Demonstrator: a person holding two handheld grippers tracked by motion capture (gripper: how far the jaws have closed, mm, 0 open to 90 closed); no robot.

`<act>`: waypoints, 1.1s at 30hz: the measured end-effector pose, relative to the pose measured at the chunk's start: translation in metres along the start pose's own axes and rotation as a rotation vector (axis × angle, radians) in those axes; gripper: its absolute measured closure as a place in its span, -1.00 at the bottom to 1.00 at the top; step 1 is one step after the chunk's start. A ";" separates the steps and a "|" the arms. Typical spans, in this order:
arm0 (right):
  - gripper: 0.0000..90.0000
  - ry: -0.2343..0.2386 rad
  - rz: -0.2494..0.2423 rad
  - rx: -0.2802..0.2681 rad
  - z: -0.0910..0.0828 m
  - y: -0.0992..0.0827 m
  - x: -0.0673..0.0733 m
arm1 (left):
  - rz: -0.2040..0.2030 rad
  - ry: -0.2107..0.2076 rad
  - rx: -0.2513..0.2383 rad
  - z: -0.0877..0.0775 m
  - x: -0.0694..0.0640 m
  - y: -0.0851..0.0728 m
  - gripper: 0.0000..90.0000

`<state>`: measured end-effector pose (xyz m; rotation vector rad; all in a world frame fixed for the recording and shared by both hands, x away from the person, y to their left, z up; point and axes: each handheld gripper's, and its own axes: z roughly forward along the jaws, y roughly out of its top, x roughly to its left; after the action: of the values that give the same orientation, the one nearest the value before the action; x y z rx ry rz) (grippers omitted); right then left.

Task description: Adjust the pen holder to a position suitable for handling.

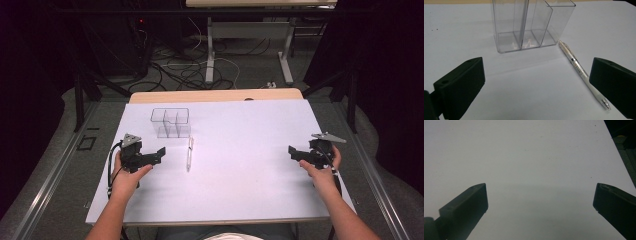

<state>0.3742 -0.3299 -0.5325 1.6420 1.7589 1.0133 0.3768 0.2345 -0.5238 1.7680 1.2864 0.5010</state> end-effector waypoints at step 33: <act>-0.99 0.018 -0.003 0.016 -0.001 -0.004 0.010 | -0.012 0.144 -0.101 -0.016 -0.006 0.084 -0.22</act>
<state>0.3695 -0.3202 -0.5344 1.6444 1.7846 1.0187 0.4095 0.2281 -0.4447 1.6643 1.3451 0.6851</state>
